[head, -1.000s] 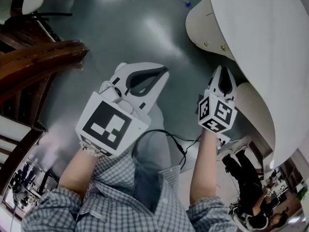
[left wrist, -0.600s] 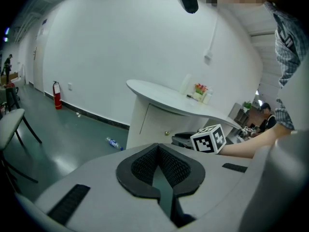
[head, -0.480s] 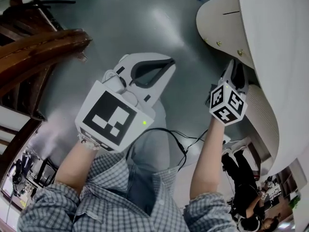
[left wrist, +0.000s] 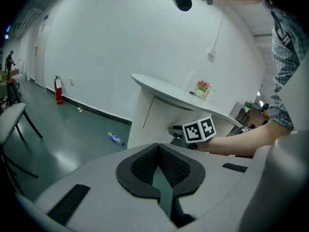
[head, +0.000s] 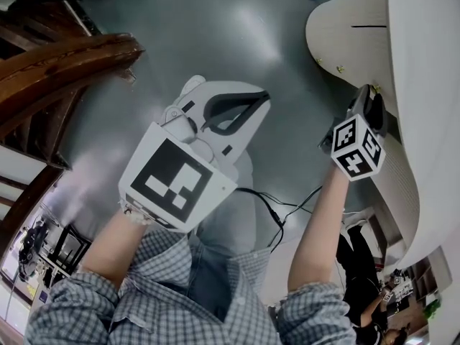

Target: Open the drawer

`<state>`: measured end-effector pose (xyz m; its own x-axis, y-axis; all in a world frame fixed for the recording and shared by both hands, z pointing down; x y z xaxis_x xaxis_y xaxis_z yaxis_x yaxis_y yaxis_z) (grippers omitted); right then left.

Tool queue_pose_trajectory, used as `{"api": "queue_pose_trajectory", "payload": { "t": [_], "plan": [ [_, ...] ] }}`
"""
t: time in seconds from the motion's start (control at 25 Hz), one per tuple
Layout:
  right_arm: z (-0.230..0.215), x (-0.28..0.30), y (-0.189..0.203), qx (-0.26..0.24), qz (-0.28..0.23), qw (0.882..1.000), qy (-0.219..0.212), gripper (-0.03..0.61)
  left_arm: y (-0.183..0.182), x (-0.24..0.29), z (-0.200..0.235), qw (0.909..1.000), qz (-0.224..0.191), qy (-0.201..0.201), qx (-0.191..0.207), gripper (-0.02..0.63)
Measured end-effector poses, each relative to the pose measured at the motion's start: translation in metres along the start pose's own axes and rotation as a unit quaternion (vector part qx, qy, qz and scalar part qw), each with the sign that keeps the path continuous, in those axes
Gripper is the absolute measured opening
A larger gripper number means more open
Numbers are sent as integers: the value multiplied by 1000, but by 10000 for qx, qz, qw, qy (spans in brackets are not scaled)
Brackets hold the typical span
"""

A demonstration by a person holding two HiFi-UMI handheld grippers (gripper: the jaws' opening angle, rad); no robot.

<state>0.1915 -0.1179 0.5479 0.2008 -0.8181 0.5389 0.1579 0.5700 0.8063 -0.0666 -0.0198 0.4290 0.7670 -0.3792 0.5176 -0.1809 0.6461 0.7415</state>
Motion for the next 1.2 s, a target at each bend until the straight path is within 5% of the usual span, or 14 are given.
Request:
{"api": "queue_pose_trajectory", "payload": {
  "t": [1.2],
  "plan": [
    [10,-19,11,-42,52,9997,238,89,7,-16,4,9999,-20,127,13,3]
  ]
}}
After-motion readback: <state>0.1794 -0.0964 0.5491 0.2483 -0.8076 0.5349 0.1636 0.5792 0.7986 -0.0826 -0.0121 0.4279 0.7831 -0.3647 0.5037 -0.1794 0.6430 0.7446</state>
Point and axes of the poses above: the fingertips, and each gripper's own axes: x forward along the fingers, z to its left, y out of its underside, the point moved 6 cm from there along -x, backward along the fingers, and after that the axes turned 13 degrees about y, right-handed, at the moved point
